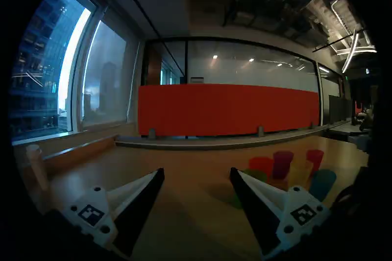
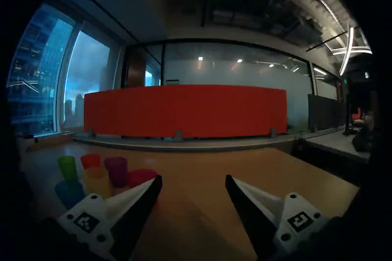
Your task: Pour water
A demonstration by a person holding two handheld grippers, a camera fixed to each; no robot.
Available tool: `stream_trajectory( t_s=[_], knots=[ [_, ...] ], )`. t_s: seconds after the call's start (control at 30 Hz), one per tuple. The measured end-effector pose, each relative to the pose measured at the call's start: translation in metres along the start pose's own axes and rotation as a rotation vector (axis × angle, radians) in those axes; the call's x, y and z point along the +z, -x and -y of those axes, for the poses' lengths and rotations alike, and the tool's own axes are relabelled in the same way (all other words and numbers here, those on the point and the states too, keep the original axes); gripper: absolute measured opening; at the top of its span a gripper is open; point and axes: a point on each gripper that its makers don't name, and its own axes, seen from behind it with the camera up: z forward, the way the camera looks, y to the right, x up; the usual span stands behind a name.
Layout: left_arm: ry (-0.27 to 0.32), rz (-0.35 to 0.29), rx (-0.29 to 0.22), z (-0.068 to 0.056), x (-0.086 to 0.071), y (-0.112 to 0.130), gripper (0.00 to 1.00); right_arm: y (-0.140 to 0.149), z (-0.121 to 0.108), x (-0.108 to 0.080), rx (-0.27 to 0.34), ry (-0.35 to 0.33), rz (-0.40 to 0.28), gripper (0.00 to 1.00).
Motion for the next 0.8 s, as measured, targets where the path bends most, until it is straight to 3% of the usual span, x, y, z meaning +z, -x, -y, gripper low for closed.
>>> stream_trajectory(
  t_s=[0.47, 0.8],
  knots=[
    [0.011, -0.004, 0.047, 0.0, 0.006, -0.059, 1.0, -0.037, -0.003, 0.006, -0.014, -0.02, 0.053, 1.0],
    [0.069, 0.009, 0.008, -0.009, 0.014, -0.105, 1.0, -0.083, -0.005, 0.016, 0.009, -0.03, 0.06, 1.0]
  ],
)
